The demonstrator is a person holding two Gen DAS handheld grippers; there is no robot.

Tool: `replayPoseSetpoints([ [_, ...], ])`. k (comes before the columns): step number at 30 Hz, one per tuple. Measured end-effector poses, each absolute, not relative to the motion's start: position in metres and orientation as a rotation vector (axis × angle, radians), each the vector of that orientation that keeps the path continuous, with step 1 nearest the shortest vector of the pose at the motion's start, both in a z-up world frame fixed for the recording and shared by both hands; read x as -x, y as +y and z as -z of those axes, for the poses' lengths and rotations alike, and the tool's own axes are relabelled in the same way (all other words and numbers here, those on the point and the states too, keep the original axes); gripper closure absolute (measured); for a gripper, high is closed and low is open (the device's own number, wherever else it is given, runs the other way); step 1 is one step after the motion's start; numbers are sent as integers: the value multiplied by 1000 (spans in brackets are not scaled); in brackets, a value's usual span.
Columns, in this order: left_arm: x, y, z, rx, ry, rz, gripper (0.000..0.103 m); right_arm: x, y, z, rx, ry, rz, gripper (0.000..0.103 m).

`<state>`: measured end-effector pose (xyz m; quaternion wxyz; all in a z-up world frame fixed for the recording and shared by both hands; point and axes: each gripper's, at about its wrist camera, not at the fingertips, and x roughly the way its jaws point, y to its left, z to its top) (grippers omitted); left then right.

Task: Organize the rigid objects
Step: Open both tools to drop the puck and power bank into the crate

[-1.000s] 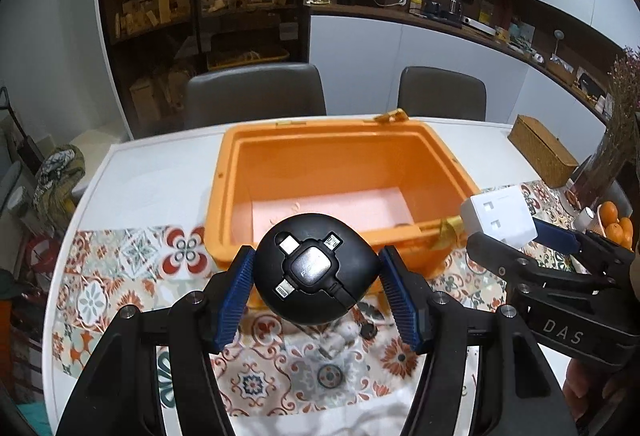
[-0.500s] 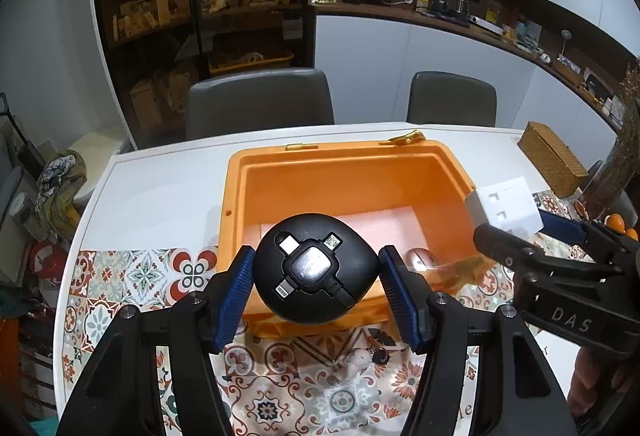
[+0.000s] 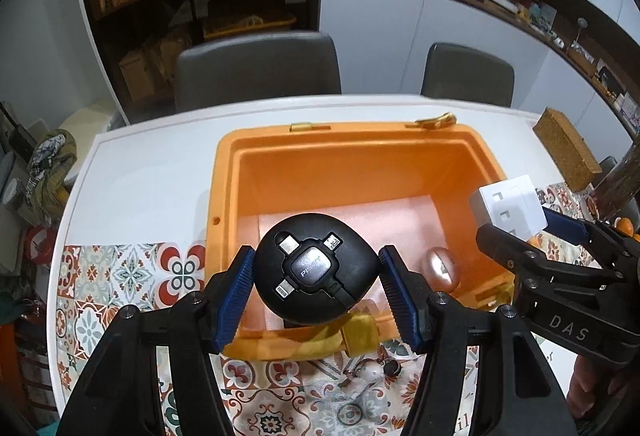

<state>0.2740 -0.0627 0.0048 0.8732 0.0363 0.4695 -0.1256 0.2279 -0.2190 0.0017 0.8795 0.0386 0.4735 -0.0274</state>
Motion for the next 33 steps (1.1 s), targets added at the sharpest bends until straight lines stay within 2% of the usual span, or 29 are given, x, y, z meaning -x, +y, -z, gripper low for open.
replayPoseSetpoints([
  [17, -302, -75, 34, -133, 1152, 282, 40, -250, -218, 18, -56, 1065, 68, 26],
  [26, -301, -77, 40, -159, 1161, 266, 40, -251, -219, 22, -44, 1076, 71, 26],
  [32, -297, -75, 26, -200, 1108, 204, 28, -252, -218, 22, -50, 1081, 68, 26],
  [33, -297, -73, 24, -199, 1103, 197, 22, -252, -218, 22, -52, 1083, 66, 26],
])
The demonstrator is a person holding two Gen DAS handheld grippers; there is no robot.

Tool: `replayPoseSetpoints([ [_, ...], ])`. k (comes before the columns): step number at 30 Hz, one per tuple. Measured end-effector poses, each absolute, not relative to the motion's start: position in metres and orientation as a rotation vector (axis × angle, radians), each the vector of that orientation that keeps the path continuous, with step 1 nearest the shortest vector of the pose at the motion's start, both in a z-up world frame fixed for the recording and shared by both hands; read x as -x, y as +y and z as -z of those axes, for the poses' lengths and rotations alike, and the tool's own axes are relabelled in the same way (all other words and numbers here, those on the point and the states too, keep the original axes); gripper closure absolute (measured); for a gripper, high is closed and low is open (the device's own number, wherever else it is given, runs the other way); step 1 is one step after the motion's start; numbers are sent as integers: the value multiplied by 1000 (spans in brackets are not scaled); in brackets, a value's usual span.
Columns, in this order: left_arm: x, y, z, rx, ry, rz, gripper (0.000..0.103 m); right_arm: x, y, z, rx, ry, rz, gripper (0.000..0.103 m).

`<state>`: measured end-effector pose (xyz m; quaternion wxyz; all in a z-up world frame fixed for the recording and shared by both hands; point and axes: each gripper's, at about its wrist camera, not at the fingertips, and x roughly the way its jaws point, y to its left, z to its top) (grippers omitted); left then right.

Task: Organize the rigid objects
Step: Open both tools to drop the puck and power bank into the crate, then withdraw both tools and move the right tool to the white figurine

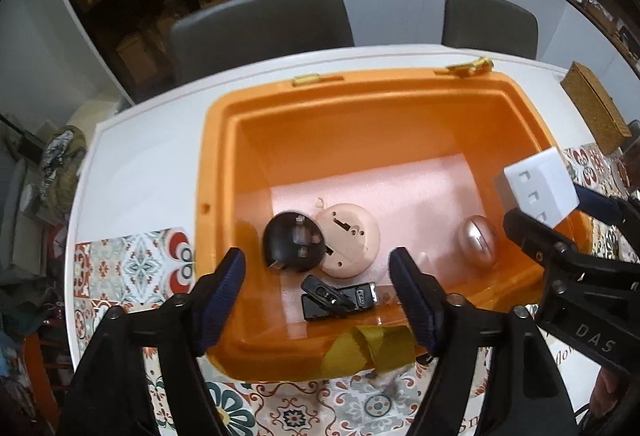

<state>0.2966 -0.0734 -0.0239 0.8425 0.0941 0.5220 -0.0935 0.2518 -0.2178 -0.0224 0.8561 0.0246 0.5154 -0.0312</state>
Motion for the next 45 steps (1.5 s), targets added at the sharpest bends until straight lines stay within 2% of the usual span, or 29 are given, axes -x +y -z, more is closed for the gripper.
replayPoseSetpoints([
  [5, -294, -63, 17, -191, 1078, 127, 16, -252, -214, 24, -46, 1092, 56, 26],
  [12, -288, -47, 14, -150, 1067, 90, 15, -253, -209, 26, -52, 1096, 44, 25],
  [15, -284, -41, 12, -144, 1057, 82, 14, -252, -206, 26, -44, 1092, 58, 19],
  [45, -201, -11, -14, -76, 952, 21, 4, -156, -185, -20, -21, 903, -1, 19],
])
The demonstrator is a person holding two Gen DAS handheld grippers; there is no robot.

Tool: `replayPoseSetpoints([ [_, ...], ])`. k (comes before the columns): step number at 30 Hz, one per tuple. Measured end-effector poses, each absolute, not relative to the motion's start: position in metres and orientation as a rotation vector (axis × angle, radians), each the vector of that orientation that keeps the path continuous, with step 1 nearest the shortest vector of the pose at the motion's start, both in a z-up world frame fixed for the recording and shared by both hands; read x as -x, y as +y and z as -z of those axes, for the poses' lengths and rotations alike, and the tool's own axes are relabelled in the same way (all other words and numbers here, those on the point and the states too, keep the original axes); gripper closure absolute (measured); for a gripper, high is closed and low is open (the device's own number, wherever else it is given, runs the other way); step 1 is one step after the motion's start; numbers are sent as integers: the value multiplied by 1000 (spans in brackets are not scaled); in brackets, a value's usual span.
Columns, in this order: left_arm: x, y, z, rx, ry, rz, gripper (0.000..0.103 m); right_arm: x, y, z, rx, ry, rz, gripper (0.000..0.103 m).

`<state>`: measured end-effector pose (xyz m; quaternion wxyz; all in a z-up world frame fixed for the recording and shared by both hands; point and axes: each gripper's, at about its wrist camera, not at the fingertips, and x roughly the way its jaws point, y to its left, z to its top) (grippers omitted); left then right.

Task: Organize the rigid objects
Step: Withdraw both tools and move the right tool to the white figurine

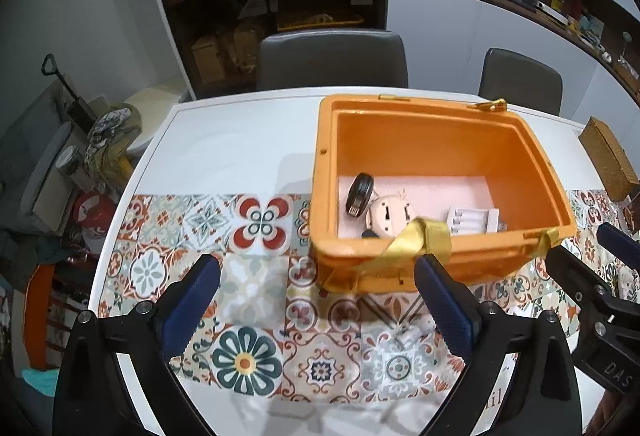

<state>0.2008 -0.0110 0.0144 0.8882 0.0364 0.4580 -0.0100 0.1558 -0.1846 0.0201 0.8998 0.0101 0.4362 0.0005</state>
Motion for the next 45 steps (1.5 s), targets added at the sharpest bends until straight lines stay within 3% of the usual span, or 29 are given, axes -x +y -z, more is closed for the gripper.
replayPoseSetpoints([
  [21, -149, 21, 45, 40, 1102, -110, 4, -124, -159, 23, 53, 975, -128, 19],
  [45, -135, 41, 112, 74, 1251, -234, 4, -150, -122, 98, 204, 1141, -307, 19],
])
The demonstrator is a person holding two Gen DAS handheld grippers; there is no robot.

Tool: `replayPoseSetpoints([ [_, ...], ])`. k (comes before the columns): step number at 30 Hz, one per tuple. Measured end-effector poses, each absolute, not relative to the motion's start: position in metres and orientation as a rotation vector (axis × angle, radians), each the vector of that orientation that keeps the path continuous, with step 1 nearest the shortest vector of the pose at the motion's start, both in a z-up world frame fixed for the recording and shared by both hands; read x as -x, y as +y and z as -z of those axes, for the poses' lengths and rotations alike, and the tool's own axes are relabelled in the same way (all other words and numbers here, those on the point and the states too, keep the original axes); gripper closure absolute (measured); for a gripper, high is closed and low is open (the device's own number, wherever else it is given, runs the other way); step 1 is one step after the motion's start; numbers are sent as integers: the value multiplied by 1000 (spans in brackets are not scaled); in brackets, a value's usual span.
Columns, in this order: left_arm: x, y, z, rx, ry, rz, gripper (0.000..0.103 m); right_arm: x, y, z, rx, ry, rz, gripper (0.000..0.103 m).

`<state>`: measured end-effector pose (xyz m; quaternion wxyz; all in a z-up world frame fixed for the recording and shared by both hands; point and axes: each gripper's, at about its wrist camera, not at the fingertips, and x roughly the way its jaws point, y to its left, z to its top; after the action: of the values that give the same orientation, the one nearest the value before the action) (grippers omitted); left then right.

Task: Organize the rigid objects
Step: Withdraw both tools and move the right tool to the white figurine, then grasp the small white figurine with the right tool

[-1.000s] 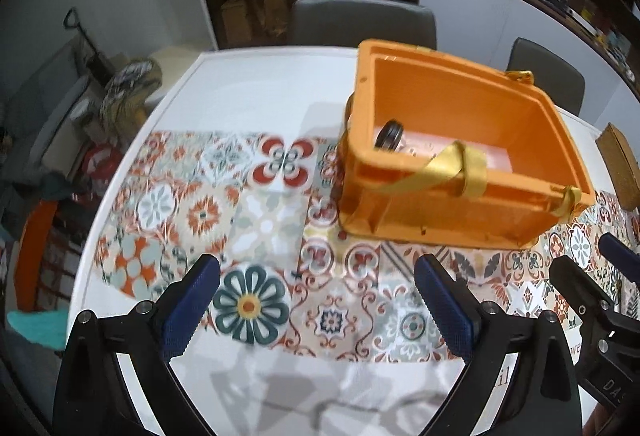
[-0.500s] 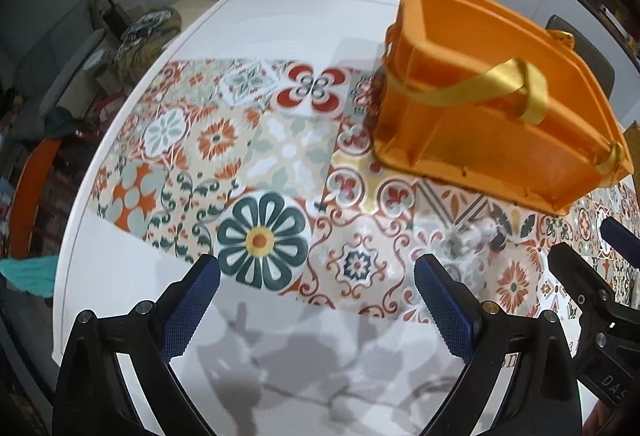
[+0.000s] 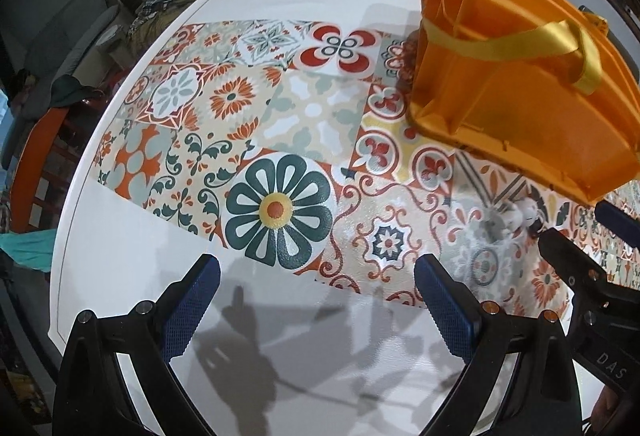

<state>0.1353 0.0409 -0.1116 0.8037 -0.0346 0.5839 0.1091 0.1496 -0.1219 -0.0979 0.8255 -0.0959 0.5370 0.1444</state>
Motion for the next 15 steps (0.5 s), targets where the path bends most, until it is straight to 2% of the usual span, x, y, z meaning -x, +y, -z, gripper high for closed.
replayPoseSetpoints([
  [15, -149, 38, 142, 54, 1304, -257, 4, -169, -110, 137, 282, 1194, -331, 25],
])
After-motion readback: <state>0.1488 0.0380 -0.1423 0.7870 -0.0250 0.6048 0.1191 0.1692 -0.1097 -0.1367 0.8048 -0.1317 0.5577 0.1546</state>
